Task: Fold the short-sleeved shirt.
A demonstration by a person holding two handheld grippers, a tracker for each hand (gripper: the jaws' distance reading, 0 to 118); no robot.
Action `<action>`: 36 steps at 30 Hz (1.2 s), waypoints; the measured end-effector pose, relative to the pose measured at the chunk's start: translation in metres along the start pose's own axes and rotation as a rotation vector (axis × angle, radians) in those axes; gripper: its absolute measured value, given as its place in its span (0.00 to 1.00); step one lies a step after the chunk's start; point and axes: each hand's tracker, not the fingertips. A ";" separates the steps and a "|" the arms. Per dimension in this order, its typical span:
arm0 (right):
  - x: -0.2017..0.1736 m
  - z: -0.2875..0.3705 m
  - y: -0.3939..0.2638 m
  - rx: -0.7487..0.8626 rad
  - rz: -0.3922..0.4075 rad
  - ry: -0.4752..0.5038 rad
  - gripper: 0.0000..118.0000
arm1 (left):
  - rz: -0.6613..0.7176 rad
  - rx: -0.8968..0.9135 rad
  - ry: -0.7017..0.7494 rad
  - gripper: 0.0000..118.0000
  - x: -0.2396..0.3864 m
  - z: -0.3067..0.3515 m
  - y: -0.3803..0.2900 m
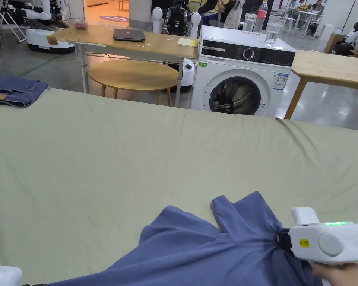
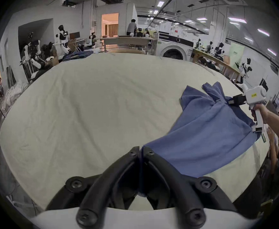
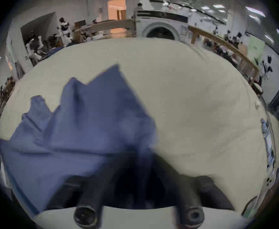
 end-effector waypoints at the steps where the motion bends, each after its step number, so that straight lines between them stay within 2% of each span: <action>1: -0.008 0.007 0.001 0.022 0.036 -0.066 0.00 | 0.000 0.001 0.002 0.00 -0.002 -0.003 0.001; 3: -0.020 0.023 0.002 0.045 0.024 -0.018 0.00 | -0.022 0.014 0.022 0.00 0.002 -0.006 0.003; 8: -0.043 0.110 0.016 0.300 0.045 -0.106 0.00 | -0.028 0.072 0.004 0.00 0.004 0.002 0.033; 11: -0.050 0.165 0.034 0.431 0.084 -0.166 0.00 | -0.030 0.170 0.018 0.00 0.005 0.012 0.071; 15: -0.041 0.245 0.069 0.557 0.038 -0.149 0.00 | -0.032 0.290 0.036 0.00 0.010 0.029 0.140; 18: -0.026 0.291 0.097 0.662 0.005 -0.173 0.00 | -0.035 0.347 0.026 0.00 0.019 0.040 0.192; 25: -0.004 0.375 0.167 0.862 -0.034 -0.231 0.00 | -0.081 0.578 0.114 0.00 0.053 0.084 0.308; 28: 0.001 0.405 0.193 0.945 -0.030 -0.256 0.00 | -0.088 0.675 0.106 0.00 0.060 0.110 0.352; 31: 0.002 0.425 0.216 0.988 -0.029 -0.266 0.00 | -0.124 0.746 0.175 0.00 0.069 0.130 0.386; 36: -0.003 0.444 0.245 1.054 -0.022 -0.306 0.00 | -0.135 0.769 0.193 0.00 0.079 0.157 0.431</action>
